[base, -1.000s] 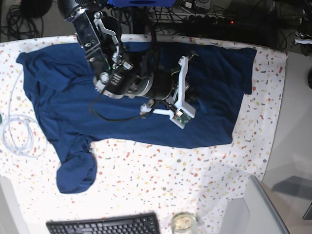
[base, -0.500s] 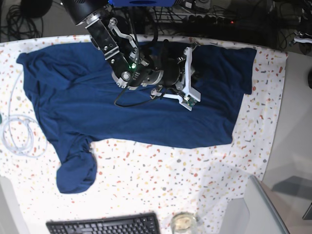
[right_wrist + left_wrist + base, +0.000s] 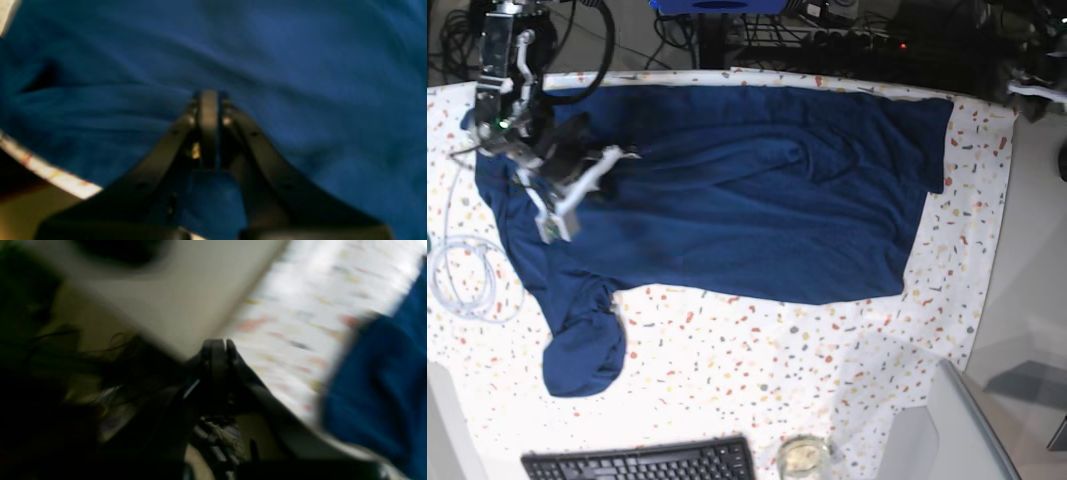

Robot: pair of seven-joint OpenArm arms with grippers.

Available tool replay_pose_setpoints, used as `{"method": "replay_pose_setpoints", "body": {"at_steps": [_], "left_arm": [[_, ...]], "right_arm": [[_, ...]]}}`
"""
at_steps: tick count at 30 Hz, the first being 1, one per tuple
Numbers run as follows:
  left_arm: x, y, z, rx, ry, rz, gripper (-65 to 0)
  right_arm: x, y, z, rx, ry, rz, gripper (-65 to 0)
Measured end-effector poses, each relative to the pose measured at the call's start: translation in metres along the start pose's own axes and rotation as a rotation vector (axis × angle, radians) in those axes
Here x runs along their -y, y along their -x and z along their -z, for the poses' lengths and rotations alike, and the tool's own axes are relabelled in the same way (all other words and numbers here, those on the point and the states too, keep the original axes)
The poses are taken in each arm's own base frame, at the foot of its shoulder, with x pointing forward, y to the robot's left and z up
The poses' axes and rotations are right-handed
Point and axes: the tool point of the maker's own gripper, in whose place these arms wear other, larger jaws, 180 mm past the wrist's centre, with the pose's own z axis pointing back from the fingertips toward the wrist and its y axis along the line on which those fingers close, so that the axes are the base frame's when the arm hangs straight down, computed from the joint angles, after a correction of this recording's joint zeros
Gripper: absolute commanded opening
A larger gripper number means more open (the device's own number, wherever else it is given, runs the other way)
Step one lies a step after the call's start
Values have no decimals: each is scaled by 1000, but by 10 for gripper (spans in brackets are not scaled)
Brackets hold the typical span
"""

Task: Layout the t-shirt on the table in an organized manner, then fold the t-shirt properly
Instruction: 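Move both grippers to the shirt's side edge and grasp it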

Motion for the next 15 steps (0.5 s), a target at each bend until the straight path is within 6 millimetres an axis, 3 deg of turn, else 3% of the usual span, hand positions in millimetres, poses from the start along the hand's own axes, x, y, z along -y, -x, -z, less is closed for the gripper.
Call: {"method": "replay_pose_setpoints", "body": {"at_steps": [4, 7, 10, 13, 15], "left_arm": [[85, 12, 4, -14, 190, 35, -650], [133, 24, 10, -41, 299, 38, -650], [149, 30, 26, -56, 324, 25, -650], [139, 39, 30, -90, 288, 39, -650], [135, 40, 28, -94, 283, 49, -650]], "right_arm": [[71, 29, -19, -39, 156, 129, -579], [101, 45, -18, -85, 190, 148, -579], [116, 46, -13, -34, 200, 200, -579], [127, 42, -24, -9, 243, 200, -578], [136, 19, -43, 57, 290, 166, -575]]}}
